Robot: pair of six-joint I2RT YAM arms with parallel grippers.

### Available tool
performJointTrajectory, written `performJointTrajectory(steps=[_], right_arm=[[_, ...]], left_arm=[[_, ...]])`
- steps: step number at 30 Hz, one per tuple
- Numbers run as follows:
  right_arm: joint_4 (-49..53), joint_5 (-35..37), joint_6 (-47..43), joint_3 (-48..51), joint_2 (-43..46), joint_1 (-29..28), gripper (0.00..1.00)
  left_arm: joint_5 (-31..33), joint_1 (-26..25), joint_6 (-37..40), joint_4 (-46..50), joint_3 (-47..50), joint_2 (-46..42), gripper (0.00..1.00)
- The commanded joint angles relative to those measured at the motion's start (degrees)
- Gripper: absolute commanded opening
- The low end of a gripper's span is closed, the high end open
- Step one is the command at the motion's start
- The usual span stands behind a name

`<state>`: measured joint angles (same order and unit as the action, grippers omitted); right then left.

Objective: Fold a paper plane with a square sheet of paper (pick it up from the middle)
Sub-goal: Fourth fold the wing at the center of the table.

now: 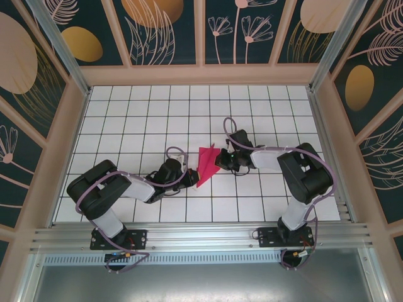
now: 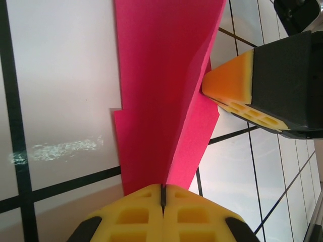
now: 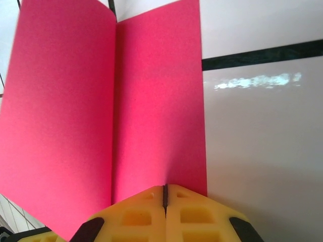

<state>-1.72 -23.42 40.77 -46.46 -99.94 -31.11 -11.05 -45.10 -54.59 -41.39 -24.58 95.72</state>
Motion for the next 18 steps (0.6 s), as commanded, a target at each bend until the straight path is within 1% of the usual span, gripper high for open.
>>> performJointTrajectory(steps=[1,11,18], right_arm=[[2.51,1.18,-0.97,-1.61,-1.01,-1.12,0.06],[3.6,1.44,-1.22,-3.24,-0.99,-1.58,0.06],[3.09,1.06,-1.6,-3.68,0.09,-1.93,0.06]], left_arm=[[0.88,0.39,-0.96,-0.45,0.47,-0.29,0.0],[2.87,0.41,-4.99,-1.02,1.94,0.77,0.0],[2.08,0.37,-5.6,0.22,0.76,2.11,0.0]])
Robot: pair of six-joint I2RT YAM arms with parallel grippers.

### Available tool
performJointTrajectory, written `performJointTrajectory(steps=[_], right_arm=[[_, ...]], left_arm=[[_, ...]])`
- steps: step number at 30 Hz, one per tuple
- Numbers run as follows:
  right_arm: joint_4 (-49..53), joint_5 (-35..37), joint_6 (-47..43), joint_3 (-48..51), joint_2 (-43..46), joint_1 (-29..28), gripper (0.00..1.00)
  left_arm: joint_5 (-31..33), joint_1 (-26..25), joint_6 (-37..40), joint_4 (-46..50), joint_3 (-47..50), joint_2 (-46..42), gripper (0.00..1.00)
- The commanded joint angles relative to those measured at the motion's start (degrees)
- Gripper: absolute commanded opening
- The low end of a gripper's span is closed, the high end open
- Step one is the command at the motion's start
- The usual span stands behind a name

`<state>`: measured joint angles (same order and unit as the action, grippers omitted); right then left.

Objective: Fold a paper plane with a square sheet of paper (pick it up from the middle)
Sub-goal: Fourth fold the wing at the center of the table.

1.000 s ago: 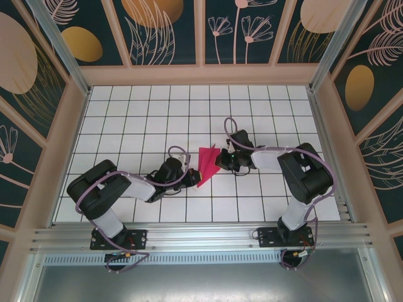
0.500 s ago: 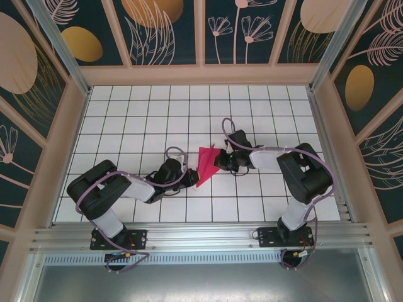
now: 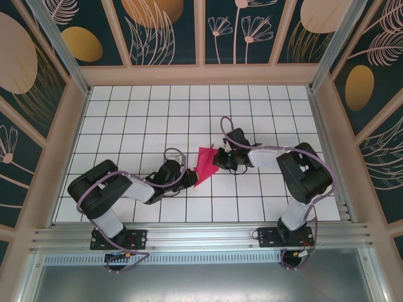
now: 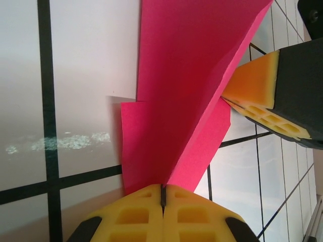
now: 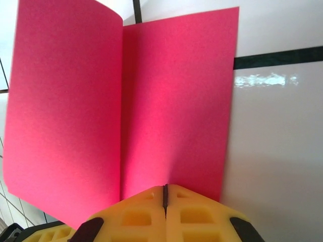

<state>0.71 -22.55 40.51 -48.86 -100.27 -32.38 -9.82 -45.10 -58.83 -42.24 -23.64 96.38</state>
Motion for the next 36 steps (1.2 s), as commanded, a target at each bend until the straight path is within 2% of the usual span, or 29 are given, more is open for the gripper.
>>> performJointTrajectory(steps=[1,9,23,29,36], right_arm=[[0.3,0.28,-1.41,-1.25,0.96,-0.78,0.07],[-6.23,-6.1,-2.05,0.17,3.06,-2.65,0.06],[-9.05,-7.78,-0.4,-1.84,-0.59,-2.88,0.06],[-9.66,-7.9,-0.09,-3.31,-3.03,-2.91,0.07],[-8.42,-7.28,-0.28,-5.1,-5.13,-2.94,0.07]], left_arm=[[0.79,0.39,-1.58,0.83,-0.05,1.45,0.0],[-2.51,0.57,-1.18,-1.88,-0.31,2.94,0.0],[-8.09,2.86,-3.37,-8.74,0.98,4.75,0.0],[-8.81,3.68,-5.72,-13.31,2.95,6.04,0.0],[-9.07,3.98,-5.61,-13.49,2.94,6.79,0.0]])
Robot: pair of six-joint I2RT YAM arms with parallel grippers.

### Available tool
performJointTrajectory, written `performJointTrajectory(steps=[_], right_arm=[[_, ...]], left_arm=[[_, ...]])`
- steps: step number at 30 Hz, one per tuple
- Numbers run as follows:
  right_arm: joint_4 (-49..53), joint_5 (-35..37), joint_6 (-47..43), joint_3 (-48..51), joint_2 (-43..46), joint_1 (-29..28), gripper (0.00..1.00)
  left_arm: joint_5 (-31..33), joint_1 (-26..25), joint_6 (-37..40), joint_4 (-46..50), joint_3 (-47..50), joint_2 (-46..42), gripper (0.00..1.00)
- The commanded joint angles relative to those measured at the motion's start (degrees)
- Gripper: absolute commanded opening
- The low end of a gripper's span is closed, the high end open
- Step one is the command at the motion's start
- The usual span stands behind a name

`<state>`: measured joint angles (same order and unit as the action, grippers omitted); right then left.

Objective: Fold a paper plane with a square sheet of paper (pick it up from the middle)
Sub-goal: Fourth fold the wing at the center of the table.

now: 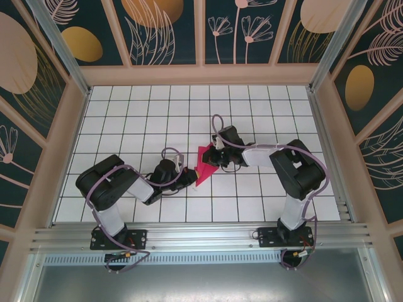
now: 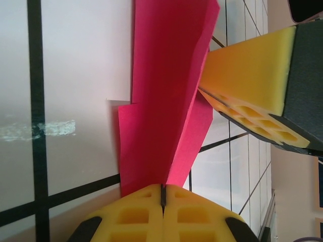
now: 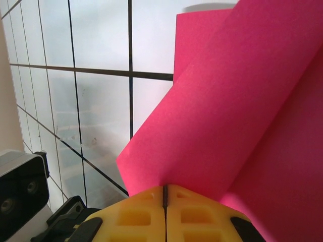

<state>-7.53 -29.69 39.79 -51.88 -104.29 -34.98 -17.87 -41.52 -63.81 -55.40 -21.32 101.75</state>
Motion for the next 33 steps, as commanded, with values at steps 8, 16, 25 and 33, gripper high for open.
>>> performJointTrajectory(steps=[8,16,25,33], right_arm=[[2.62,2.69,-0.09,-2.71,-1.92,-0.31,0.07],[3.14,3.79,0.17,-3.02,-3.56,-0.27,0.06],[4.09,5.06,0.2,-3.31,-4.24,-0.35,0.06],[4.99,5.7,0.11,-3.58,-4.54,-0.34,0.06]], left_arm=[[-0.31,0.91,-0.98,1.64,0.54,2.04,0.0],[-2.0,1.29,-1.18,1.52,-0.49,3.29,0.0],[-0.47,1.36,-1.18,3.81,-0.25,2.32,0.05],[0.81,1.96,0.38,8.47,-1.59,-0.54,0.15]])
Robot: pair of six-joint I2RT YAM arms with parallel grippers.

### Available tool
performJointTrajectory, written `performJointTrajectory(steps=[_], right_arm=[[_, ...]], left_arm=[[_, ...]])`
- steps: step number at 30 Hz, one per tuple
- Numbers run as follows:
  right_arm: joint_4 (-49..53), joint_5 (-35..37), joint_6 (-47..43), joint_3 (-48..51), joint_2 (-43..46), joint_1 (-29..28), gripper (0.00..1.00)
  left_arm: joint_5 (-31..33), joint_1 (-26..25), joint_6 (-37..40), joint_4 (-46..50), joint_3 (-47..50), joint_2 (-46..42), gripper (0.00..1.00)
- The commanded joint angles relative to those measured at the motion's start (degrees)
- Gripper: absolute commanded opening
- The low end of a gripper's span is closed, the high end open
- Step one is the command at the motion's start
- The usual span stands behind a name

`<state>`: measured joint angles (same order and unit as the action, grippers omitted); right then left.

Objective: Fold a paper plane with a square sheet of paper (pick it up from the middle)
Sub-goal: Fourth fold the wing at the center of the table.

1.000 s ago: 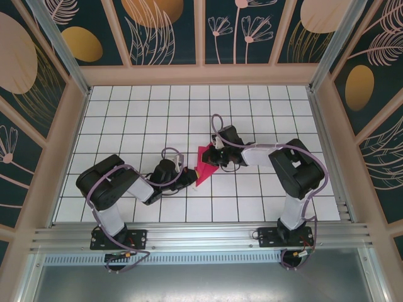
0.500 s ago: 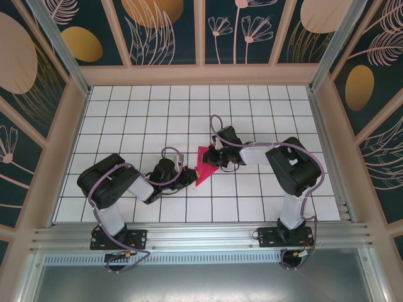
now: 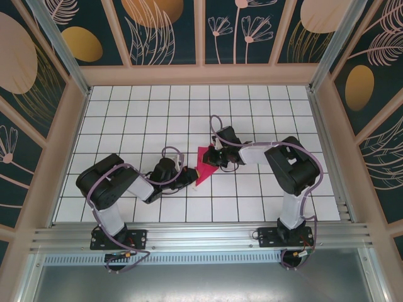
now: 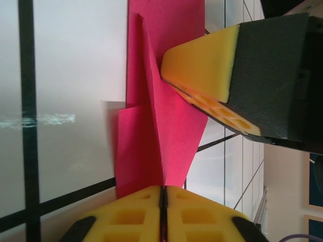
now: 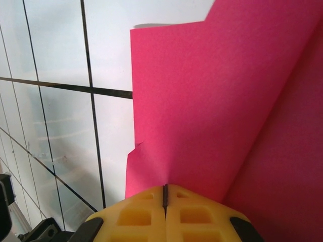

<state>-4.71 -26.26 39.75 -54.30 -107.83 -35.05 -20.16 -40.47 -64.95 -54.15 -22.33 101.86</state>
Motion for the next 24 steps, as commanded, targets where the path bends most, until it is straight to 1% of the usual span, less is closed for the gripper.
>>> performJointTrajectory(steps=[1,8,10,12,16,21,22,24], right_arm=[[2.11,2.27,0.15,-1.03,-0.94,-0.28,0.06],[2.34,2.17,0.0,-1.2,-0.88,-0.28,0.06],[2.4,2.18,-0.02,-1.18,-0.85,-0.33,0.06],[2.48,2.18,-0.02,-1.2,-0.82,-0.36,0.06],[2.56,2.27,-0.02,-1.03,-0.7,-0.37,0.06],[2.43,2.18,-0.13,-1.04,-0.76,-0.35,0.06],[2.34,2.17,-0.09,-1.04,-0.73,-0.45,0.06],[2.34,2.15,-0.11,-0.92,-0.68,-0.39,0.06]], left_arm=[[3.19,1.0,2.08,8.2,-1.0,-1.0,0.15],[4.99,1.27,5.54,14.93,-3.66,-2.81,0.22],[5.05,1.4,6.16,15.82,-4.18,-2.98,0.25],[4.96,1.45,6.56,16.2,-4.63,-3.08,0.26],[6.38,1.96,7.89,19.07,-5.62,-3.34,0.29],[6.62,2.16,9.17,21.23,-7.56,-3.29,0.26],[6.59,2.16,9.29,21.37,-7.88,-3.32,0.23],[7.06,2.15,9.7,22.03,-8.54,-2.88,0.21]])
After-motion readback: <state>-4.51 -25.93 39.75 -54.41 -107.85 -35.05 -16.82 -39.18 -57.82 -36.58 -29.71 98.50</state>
